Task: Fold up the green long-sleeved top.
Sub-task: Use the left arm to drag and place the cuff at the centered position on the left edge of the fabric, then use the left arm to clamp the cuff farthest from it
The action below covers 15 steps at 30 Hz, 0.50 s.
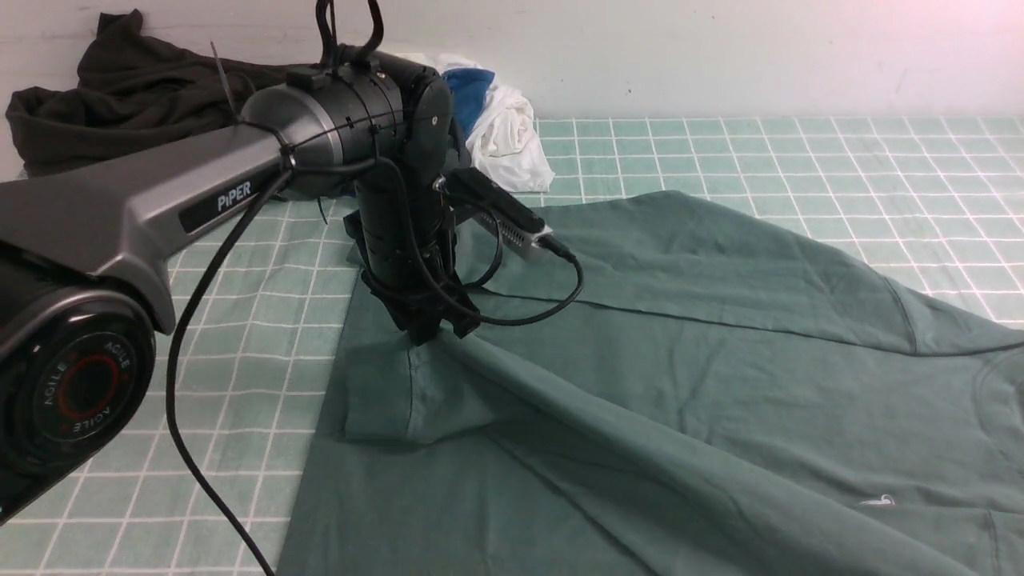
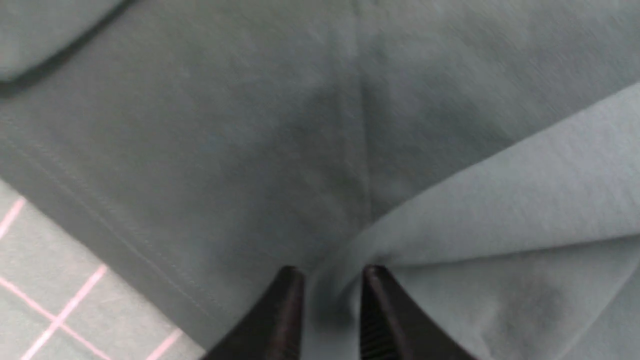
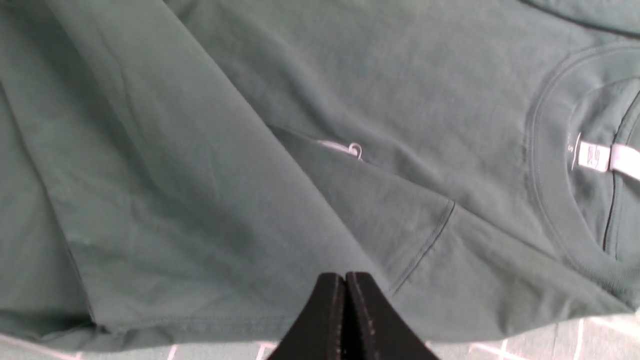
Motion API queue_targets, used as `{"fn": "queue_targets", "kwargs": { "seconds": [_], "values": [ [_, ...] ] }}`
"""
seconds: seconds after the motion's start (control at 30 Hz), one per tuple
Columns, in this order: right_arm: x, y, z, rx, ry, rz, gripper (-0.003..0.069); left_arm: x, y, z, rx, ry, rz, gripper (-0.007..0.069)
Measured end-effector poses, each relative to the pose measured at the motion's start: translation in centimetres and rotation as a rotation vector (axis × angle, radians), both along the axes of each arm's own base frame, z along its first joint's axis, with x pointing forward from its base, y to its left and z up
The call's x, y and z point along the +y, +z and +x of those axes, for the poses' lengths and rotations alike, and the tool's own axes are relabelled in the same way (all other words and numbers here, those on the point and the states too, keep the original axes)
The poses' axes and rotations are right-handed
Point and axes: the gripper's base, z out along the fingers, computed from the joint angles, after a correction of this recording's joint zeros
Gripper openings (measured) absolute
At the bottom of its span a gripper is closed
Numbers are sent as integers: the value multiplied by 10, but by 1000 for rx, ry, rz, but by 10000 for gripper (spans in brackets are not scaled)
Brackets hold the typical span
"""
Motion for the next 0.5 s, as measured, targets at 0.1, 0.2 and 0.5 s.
{"fn": "queue_targets", "kwargs": {
  "seconds": [0.1, 0.2, 0.5],
  "values": [
    [1, 2, 4, -44, 4, 7, -14, 2, 14, 9, -81, 89, -15, 327],
    [2, 1, 10, -55, 0, 7, -14, 16, 33, 25, -179, 219, -52, 426],
    [11, -12, 38, 19, -2, -11, -14, 93, 12, 75, -286, 532, -229, 466]
  ]
}}
